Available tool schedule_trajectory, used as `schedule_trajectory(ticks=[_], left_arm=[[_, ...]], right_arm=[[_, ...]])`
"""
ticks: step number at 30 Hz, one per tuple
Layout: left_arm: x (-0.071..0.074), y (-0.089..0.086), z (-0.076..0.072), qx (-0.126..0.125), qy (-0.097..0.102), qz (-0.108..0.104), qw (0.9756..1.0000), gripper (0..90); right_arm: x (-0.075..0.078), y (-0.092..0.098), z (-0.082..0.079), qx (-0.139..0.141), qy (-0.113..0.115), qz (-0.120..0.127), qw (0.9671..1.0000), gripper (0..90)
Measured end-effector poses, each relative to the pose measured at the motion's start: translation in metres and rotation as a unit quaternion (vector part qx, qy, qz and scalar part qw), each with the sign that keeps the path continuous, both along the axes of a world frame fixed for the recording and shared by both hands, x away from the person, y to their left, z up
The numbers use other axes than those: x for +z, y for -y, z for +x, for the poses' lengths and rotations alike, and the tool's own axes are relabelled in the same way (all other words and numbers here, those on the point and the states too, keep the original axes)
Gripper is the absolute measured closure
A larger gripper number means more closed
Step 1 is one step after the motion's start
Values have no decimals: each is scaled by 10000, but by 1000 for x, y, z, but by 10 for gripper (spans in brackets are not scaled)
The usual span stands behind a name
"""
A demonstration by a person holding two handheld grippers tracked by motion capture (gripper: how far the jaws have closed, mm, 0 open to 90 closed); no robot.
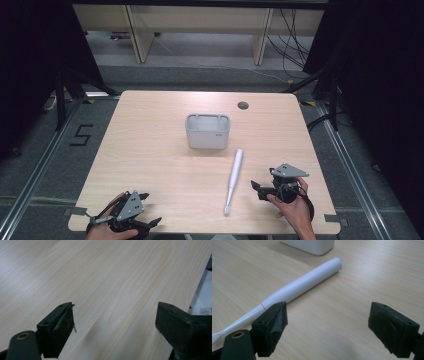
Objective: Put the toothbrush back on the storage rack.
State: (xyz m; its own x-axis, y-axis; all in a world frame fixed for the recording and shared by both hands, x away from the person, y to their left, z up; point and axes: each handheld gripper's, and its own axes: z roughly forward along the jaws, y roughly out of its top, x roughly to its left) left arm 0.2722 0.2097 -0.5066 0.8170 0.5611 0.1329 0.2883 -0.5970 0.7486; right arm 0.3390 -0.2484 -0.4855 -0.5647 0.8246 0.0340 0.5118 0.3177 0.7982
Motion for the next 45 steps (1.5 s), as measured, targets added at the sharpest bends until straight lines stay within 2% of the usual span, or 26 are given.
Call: schedule_trajectory(ticks=[1, 3, 4, 7, 9, 10, 12, 13, 14, 15, 17, 20, 23, 24, 27, 29, 30, 31, 32, 33, 34, 35, 37, 43, 44, 45], left_arm=[[0, 0, 0, -6, -2, 5, 10000, 148], [0, 0, -1, 25, -22, -32, 10000, 148], [0, 0, 0, 5, -1, -14, 10000, 148], [0, -1, 1, -8, 4, 56, 10000, 148], [-1, 0, 0, -2, -29, -2, 10000, 148], [-1, -1, 1, 9, 4, 40, 10000, 148], [-1, -1, 1, 22, 7, 28, 10000, 148], [-1, -1, 1, 22, 7, 28, 10000, 147], [-1, -1, 1, 16, -22, -5, 10000, 147], [-1, -1, 1, 16, -22, -5, 10000, 148], [-2, -1, 1, 32, -10, -17, 10000, 148], [-1, -2, 1, 2, -95, 20, 10000, 148], [-2, -2, 2, 58, -25, 20, 10000, 147], [-2, -1, 2, 48, -19, 22, 10000, 148], [-2, -2, 2, 17, -13, 50, 10000, 148], [-3, -1, 2, 52, -32, 9, 10000, 147], [-4, 0, 1, 82, -65, -123, 9999, 147], [-3, 0, 1, 74, -103, -72, 9999, 148], [-3, 0, 1, 74, -103, -72, 9999, 148], [-2, -2, 1, 65, -49, 74, 9999, 148], [-2, -2, 2, 50, -35, 89, 9999, 147], [-2, -2, 2, 56, -25, 78, 10000, 148], [-1, -2, 2, 50, -22, 79, 10000, 147], [-1, -2, 1, 43, -64, 56, 10000, 148], [-1, -2, 2, 61, -40, 120, 9999, 148], [-1, -2, 2, 61, -40, 120, 9999, 148]], right_arm=[[0, -2, -2, -114, -175, 65, 9998, 167], [0, -3, -3, -143, -230, 83, 9996, 167], [-1, -3, 0, 8, -91, 23, 10000, 167], [-1, -5, 0, 38, -177, 95, 9998, 166], [-1, -6, 1, -49, -121, 138, 9998, 160], [-1, -4, 3, 33, 8, 91, 10000, 159], [0, -7, 4, 13, -52, 214, 9998, 158], [1, -6, 5, 11, 91, 91, 9999, 159], [1, -8, 5, -8, -56, 215, 9998, 161], [2, -7, 6, 59, 65, 95, 9999, 166], [2, -9, 7, 43, -30, 179, 9998, 171], [4, -12, 11, 147, 117, 162, 9997, 200], [5, -16, 11, 117, -26, 264, 9996, 215], [4, -16, 14, 201, 88, 184, 9996, 232], [5, -19, 14, 150, 54, 181, 9997, 244], [6, -19, 17, 217, 183, 147, 9995, 269], [6, -21, 15, 80, 77, 287, 9995, 284], [7, -19, 19, 186, 280, 162, 9993, 325], [7, -19, 19, 186, 280, 162, 9993, 325], [7, -20, 20, 177, 319, 208, 9991, 352], [8, -22, 20, 148, 161, 296, 9993, 408], [8, -23, 24, 287, 281, 233, 9989, 462], [10, -24, 25, 305, 376, 147, 9987, 549], [11, -31, 30, 287, 347, 283, 9986, 700], [12, -34, 33, 272, 307, 307, 9987, 761], [12, -34, 33, 272, 307, 307, 9987, 761]])
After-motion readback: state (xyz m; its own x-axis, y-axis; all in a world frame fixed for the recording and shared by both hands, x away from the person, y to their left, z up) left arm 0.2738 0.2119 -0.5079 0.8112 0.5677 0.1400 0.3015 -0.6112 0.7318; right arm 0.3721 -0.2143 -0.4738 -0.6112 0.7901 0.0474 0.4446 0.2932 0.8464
